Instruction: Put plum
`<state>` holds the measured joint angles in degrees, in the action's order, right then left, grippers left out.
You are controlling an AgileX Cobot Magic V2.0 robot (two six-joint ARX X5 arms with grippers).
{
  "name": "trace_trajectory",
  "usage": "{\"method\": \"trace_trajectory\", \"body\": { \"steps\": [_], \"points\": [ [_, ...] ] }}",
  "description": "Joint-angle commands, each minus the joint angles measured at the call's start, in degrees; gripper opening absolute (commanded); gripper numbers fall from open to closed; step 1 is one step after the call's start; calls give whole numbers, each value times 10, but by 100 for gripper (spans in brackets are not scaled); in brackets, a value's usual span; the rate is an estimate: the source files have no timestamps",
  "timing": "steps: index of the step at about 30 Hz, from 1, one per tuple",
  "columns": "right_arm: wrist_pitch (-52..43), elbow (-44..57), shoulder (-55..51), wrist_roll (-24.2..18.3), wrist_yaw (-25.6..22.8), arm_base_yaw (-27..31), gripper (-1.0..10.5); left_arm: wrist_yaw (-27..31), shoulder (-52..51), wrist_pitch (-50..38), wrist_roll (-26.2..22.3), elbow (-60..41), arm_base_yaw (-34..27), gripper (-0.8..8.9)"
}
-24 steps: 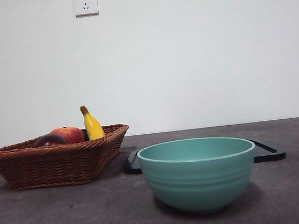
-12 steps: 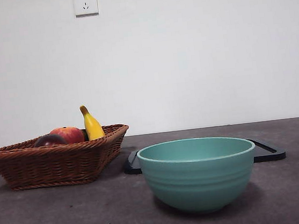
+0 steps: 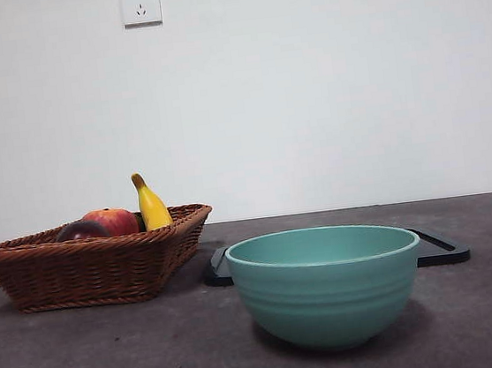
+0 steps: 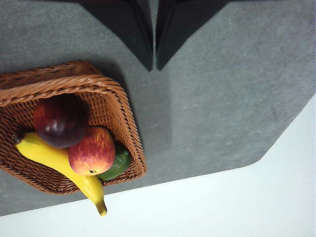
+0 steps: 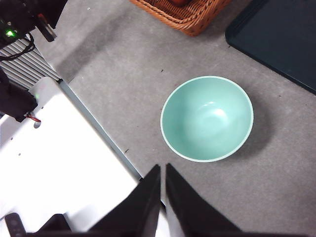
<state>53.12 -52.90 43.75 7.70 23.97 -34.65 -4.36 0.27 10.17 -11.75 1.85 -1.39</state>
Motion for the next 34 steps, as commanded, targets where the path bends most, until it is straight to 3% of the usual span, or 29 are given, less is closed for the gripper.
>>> {"method": "trace_trajectory", "body": {
  "steps": [1,5,9,12,18,26,34],
  "points": [
    [-5,-12,3,-7,0,-3,6,1,-1,5,-7,-12,-2,7],
    [-14,-12,1,-15,-4,-3,6,1,-1,5,-6,-12,-2,7],
    [-64,-8,-19,-85,-15,38,6,1,-1,5,-6,-12,-2,7],
    [-133,12,-45,-121,-15,98,6,1,-1,5,-7,-12,-2,7],
    [-251,110,-136,-151,-22,254,6,1,-1,5,-6,-12,-2,7],
    [-407,298,-278,-158,-81,375,6,1,-1,5,-6,-12,-2,7],
    [-479,426,-374,-156,-99,417,6,1,-1,5,-6,-12,-2,7]
  ]
}}
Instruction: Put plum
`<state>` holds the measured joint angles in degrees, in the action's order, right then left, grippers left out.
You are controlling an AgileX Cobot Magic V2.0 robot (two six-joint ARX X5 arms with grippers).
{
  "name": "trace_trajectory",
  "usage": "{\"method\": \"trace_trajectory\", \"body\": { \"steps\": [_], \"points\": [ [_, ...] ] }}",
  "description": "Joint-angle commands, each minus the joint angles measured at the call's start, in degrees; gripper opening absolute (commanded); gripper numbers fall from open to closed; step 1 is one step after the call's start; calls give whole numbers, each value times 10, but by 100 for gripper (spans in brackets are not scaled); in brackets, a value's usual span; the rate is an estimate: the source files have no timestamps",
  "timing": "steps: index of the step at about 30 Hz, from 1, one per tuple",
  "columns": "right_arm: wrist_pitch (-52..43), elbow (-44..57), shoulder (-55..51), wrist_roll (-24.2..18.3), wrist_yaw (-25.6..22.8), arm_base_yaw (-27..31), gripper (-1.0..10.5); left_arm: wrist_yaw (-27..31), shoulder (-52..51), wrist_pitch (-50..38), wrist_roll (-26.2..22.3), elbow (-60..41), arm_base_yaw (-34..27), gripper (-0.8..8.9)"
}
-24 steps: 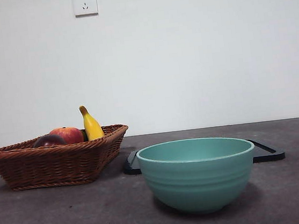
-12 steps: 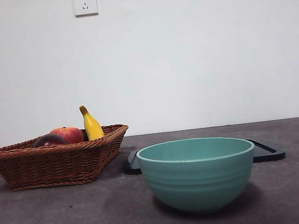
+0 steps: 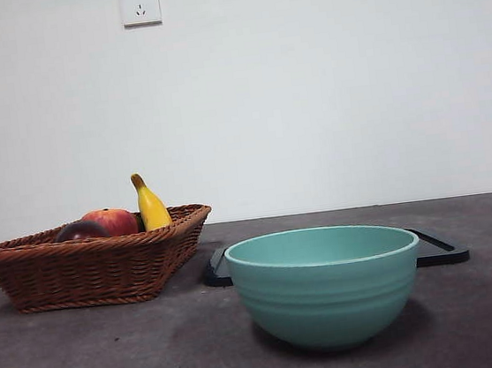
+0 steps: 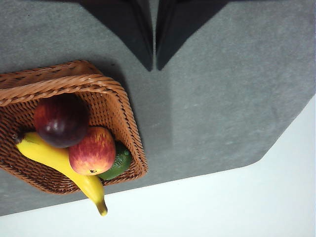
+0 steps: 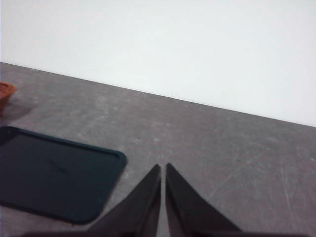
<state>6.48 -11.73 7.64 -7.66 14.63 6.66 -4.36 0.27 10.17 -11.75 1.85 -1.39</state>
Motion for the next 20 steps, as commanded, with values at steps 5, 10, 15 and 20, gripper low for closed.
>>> {"method": "trace_trajectory", "body": {
  "steps": [5,10,15,20],
  "points": [
    [-14,58,-43,2,-33,5,6,1,-1,5,-7,-12,-2,7],
    [-14,89,-54,16,-44,4,6,1,-1,5,-6,-12,-2,7],
    [-3,111,-68,34,-44,4,6,1,-1,5,-7,-12,-2,7],
    [18,111,-74,34,-44,4,6,1,-1,5,-7,-12,-2,7]
  ]
}}
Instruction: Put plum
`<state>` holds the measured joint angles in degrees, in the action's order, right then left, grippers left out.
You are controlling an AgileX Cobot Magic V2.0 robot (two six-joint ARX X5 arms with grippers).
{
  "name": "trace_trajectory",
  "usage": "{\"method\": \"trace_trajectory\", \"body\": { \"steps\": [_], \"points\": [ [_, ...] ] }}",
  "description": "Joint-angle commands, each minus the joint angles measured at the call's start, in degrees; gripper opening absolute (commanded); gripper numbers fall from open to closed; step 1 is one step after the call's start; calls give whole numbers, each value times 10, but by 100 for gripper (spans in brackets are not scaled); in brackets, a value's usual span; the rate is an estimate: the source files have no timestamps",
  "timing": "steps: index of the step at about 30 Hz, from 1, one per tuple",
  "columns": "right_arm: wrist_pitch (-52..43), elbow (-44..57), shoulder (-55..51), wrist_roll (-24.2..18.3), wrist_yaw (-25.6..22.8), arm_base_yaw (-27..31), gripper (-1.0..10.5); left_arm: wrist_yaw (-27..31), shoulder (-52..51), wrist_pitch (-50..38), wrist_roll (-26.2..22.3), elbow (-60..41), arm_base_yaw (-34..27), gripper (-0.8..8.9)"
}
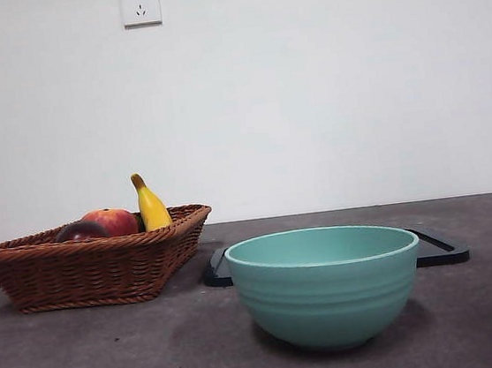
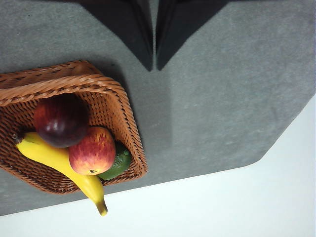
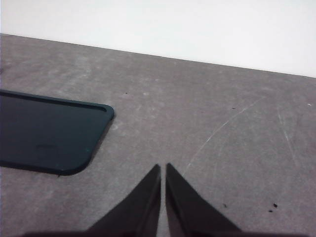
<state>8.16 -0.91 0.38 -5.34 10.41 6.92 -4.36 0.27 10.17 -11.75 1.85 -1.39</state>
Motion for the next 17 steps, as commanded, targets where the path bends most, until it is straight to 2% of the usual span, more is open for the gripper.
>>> {"method": "trace_trajectory", "body": {
  "steps": [1,17],
  "points": [
    [5,3,-2,11,-2,1,6,1,-1,5,-6,-12,-2,7],
    [8,3,-2,18,0,1,6,1,-1,5,-6,-12,-2,7]
  ]
}}
